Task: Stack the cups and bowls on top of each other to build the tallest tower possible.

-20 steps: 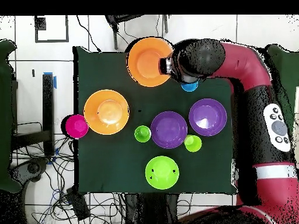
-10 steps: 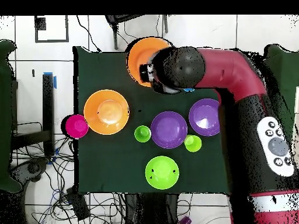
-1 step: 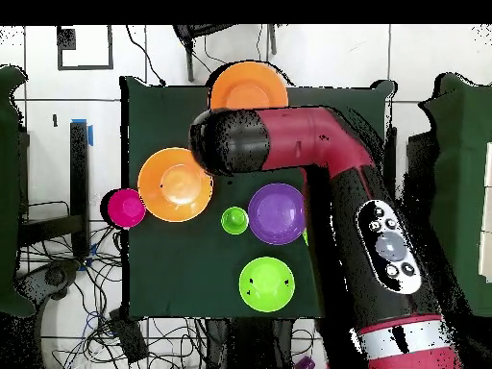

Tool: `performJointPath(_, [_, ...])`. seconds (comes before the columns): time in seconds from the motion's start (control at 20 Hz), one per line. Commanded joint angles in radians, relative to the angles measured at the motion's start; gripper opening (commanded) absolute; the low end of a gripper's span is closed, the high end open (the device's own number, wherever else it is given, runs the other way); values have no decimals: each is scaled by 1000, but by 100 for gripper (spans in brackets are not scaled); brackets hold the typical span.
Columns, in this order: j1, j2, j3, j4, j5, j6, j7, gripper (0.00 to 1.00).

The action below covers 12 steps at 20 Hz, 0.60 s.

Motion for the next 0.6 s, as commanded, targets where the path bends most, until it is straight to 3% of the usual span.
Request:
performJointPath(0.05, [63, 42, -145, 157, -35, -105, 255, 100])
performJointPath(0.6, [83, 49, -176, 188, -46, -164, 250, 100])
